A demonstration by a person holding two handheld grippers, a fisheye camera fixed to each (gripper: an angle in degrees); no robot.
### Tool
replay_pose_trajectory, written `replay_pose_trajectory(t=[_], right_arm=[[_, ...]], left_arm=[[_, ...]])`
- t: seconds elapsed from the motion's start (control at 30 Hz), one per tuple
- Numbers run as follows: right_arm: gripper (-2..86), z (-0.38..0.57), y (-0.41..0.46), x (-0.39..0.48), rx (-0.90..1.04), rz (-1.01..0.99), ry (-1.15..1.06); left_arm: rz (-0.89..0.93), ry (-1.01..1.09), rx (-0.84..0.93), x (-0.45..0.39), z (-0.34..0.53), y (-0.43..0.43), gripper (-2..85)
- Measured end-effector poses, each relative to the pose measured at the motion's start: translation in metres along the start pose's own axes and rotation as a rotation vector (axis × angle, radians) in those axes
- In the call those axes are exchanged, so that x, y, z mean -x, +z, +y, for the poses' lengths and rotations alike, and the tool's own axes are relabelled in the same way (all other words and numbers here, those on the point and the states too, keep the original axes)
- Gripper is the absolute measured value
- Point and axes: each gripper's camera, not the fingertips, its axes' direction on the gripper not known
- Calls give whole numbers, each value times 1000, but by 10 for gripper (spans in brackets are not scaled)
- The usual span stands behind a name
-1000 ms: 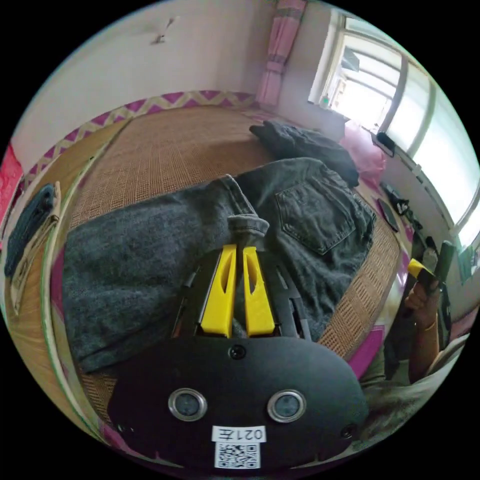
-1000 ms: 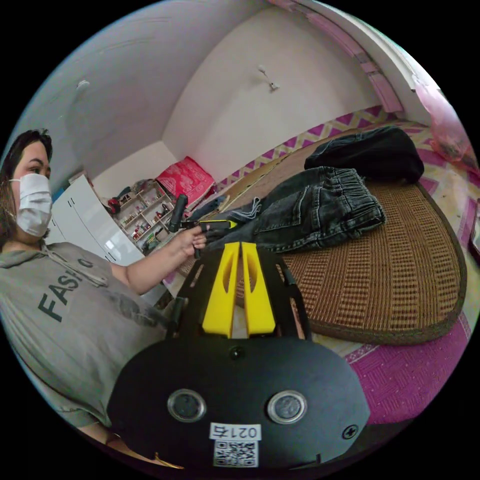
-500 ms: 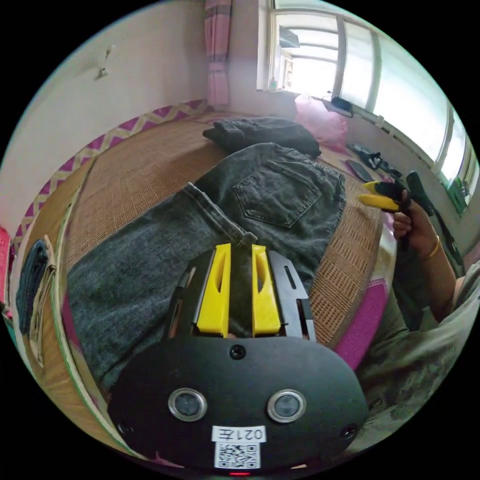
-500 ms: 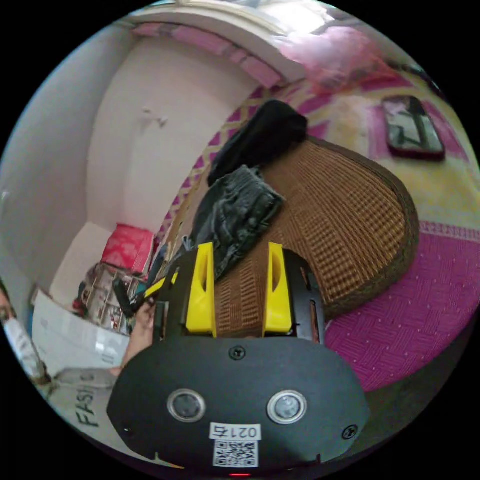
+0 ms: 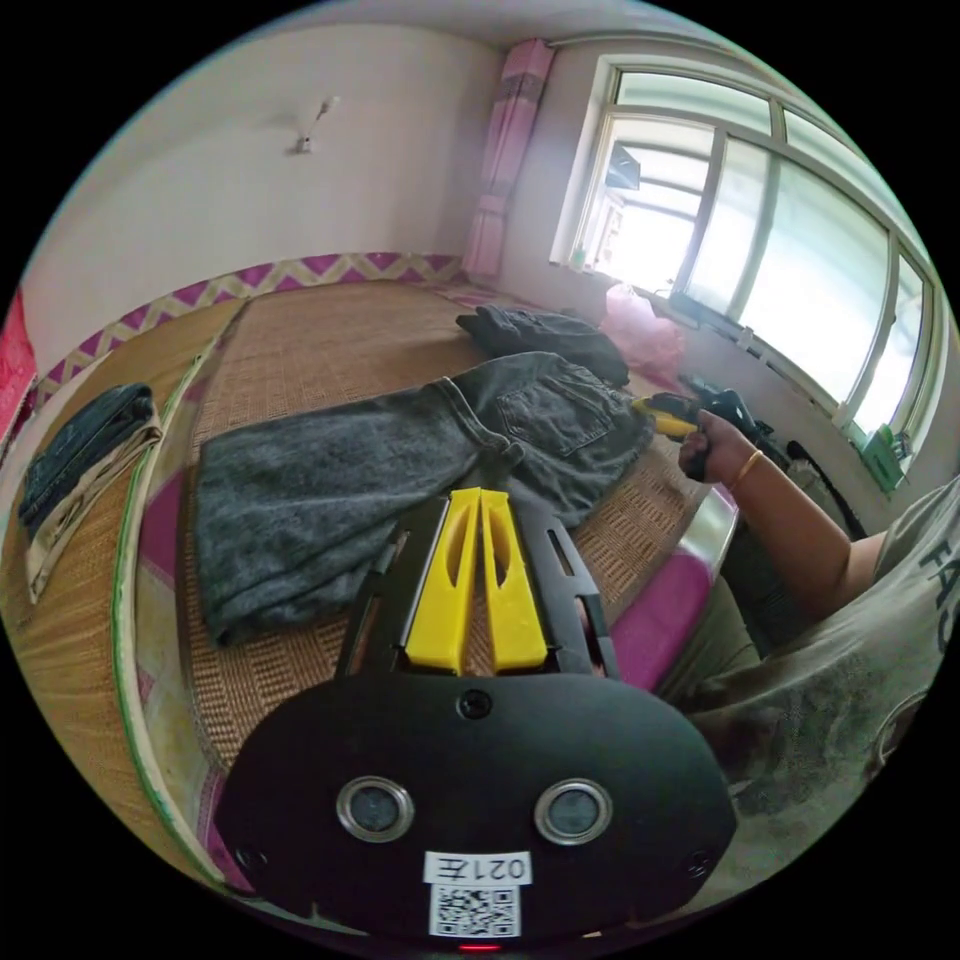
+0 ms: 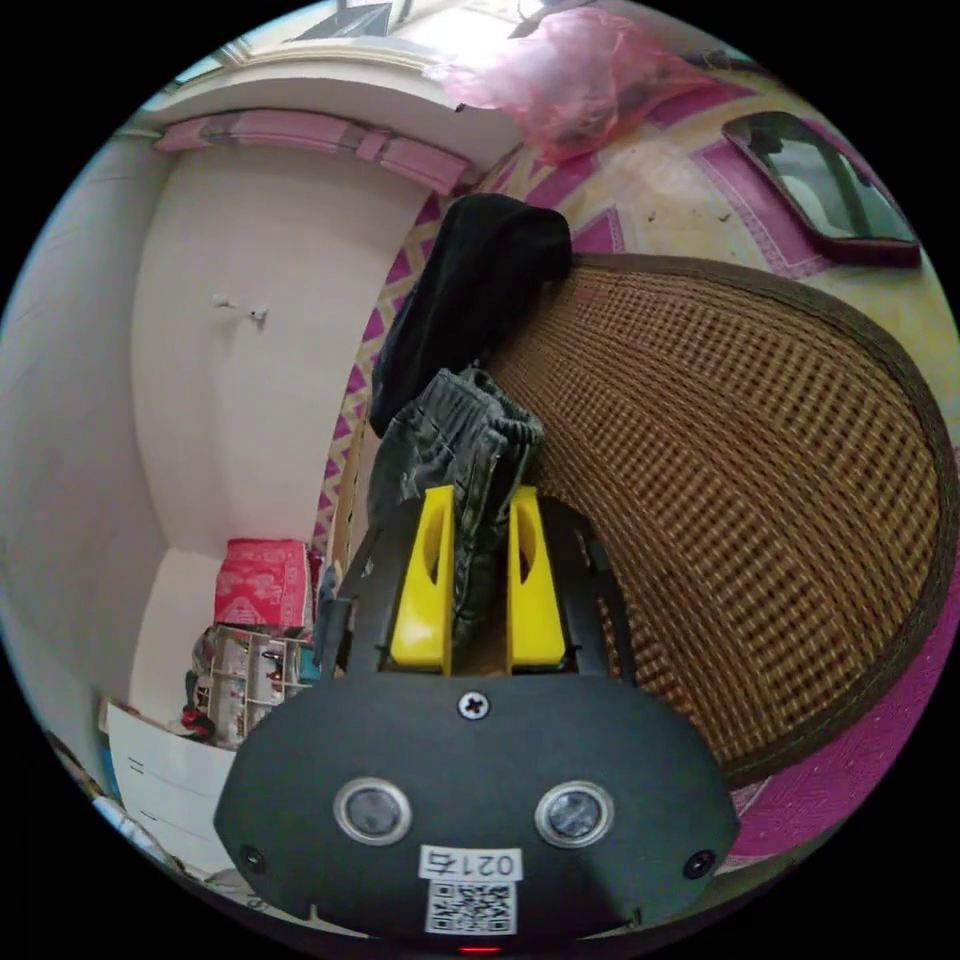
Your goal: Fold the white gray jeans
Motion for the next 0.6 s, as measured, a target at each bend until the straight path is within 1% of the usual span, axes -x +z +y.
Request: replay_pose_trajectory(t=[0.07,0.13,0.17,0.23,0.27,0.33,0.37,0.43,0.47,0.53,0.57,0.6], right_arm=[[67,14,-5,53,-36,34,-150],[64,50,3,150,-64,118,-429],[63,62,8,174,-67,134,-497],[62,128,38,271,-64,174,-784],[62,148,47,293,-62,175,-852],[62,238,96,365,-3,156,-1104],[62,261,110,378,17,146,-1158],[62,353,175,410,122,113,-1326],[62,374,194,413,164,108,-1355],[61,449,283,401,389,127,-1416],[60,464,306,392,454,145,-1421],[59,488,344,372,579,193,-1420]], left_arm=[[-7,-2,-13,7,10,-11,-9],[-9,-21,-21,20,24,-22,-10],[-10,-31,-26,24,28,-25,-10],[-1,-58,-49,38,41,-36,-9],[0,-64,-49,42,44,-38,-9],[-11,-85,-60,55,55,-47,-9],[-15,-91,-61,58,58,-50,-9],[-21,-118,-64,71,67,-59,-9],[-23,-123,-62,74,70,-62,-9],[-41,-138,-51,87,77,-71,-9],[-47,-138,-51,90,80,-73,-8],[-62,-146,-51,97,84,-77,-8]])
